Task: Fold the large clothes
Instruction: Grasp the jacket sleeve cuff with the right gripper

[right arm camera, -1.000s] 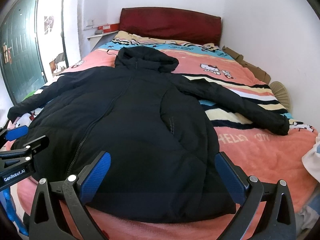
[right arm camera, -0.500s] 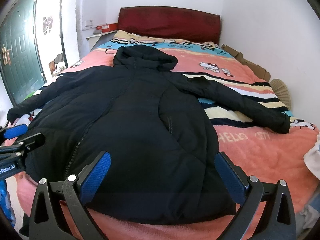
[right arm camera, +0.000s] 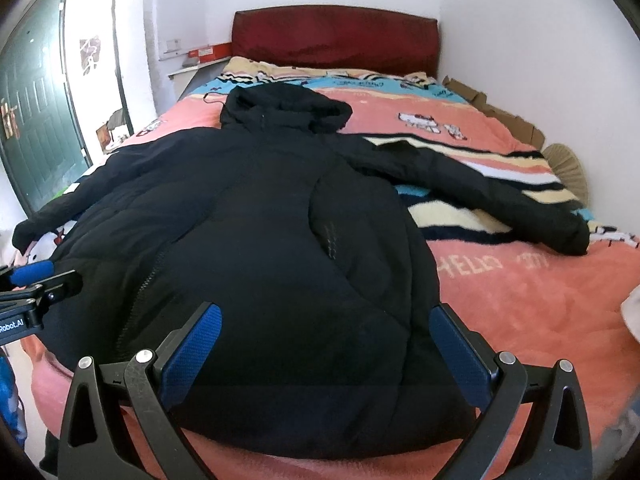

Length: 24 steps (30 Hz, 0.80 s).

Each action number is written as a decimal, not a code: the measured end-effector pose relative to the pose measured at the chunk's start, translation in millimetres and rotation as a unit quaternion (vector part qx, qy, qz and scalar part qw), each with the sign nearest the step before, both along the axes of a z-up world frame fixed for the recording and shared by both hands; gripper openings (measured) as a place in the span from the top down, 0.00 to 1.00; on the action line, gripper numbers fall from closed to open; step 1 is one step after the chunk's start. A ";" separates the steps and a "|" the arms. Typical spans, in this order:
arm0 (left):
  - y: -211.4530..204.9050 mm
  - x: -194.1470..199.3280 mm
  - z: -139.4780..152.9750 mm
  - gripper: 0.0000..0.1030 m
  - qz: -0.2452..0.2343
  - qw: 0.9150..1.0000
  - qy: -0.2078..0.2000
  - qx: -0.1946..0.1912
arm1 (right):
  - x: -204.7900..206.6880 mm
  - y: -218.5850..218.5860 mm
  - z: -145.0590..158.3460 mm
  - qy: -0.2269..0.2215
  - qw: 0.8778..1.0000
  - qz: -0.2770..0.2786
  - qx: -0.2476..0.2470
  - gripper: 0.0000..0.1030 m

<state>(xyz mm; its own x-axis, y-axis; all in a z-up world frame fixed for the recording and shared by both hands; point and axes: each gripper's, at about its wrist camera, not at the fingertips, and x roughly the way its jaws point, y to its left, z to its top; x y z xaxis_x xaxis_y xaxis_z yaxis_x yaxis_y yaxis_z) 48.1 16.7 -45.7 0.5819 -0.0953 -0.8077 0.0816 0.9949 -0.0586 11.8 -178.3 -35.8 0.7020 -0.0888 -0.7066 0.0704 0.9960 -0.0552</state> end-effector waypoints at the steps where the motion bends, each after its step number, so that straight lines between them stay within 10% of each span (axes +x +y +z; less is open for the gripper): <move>1: 1.6 2.1 -2.7 0.32 0.001 1.000 0.005 0.000 | 1.4 -3.5 -1.8 0.002 1.000 -0.001 0.002 0.01; 13: 15.1 29.3 -24.1 0.32 0.017 1.000 0.022 -0.002 | 36.3 -148.0 -1.8 -0.013 0.984 -0.174 0.041 0.01; 24: 24.6 42.4 -28.9 0.32 0.022 0.999 0.027 -0.008 | 95.9 -308.4 -13.3 -0.038 0.910 -0.358 0.207 0.01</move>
<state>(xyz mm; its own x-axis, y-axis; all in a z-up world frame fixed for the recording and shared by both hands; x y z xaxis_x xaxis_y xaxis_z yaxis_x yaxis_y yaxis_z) 90.4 41.2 -74.5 0.5422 -0.0850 -0.8360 0.0351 0.9963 -0.0786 107.7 -486.7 -49.1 0.6174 -0.2792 -0.7355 0.6969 0.6278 0.3467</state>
